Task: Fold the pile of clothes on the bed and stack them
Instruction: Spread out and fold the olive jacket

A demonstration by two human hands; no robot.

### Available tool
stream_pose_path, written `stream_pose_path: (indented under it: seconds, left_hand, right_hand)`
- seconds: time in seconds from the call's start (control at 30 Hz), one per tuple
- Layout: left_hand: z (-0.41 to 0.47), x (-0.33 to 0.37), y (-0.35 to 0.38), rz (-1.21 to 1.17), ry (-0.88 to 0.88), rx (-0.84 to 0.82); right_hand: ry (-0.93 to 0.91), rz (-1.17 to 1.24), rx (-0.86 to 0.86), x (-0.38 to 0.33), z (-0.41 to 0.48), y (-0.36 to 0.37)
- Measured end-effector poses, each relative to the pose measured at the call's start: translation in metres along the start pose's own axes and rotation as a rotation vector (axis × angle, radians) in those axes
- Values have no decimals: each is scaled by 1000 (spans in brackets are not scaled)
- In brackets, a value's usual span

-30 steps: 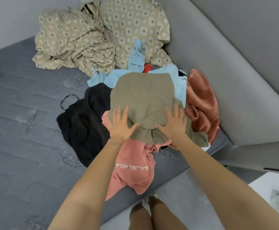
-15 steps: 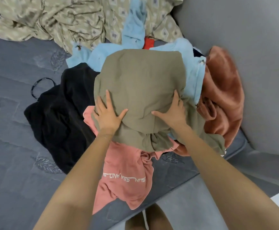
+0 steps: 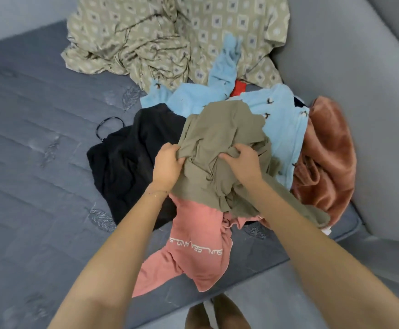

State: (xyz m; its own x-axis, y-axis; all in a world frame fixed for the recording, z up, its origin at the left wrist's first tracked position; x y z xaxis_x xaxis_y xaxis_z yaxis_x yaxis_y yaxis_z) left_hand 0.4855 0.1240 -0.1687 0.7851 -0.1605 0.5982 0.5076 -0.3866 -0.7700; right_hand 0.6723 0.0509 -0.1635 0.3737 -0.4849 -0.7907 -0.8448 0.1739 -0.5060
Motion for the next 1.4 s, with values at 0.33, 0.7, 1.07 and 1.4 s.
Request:
stream_pose_path:
  seconds: [0.33, 0.7, 1.07, 1.4]
  left_hand:
    - [-101, -29, -171, -156, -26, 180]
    - [-237, -151, -317, -239, -48, 394]
    - [-331, -255, -457, -340, 25, 496]
    - [-360, -295, -480, -297, 1, 544]
  right_hand:
    - [-268, 82, -196, -174, -79, 23]
    - [-441, 93, -129, -309, -216, 174]
    - [-471, 193, -35, -405, -330, 319]
    - [-477, 209, -96, -426, -353, 361]
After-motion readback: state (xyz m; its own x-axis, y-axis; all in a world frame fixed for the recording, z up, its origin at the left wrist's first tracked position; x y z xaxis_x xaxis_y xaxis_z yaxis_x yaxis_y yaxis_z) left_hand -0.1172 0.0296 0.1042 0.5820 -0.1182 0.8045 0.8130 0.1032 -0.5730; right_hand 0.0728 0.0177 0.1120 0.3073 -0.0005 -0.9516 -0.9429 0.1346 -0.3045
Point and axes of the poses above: each hand's wrist, its own z-axis towards the middle knuckle, its own y-axis out of the palm, x = y × z, the point moved 1 cm from there along z, towards the middle knuckle, and after that the axes turned 6 degrees about -x, right-handed, at the moved point
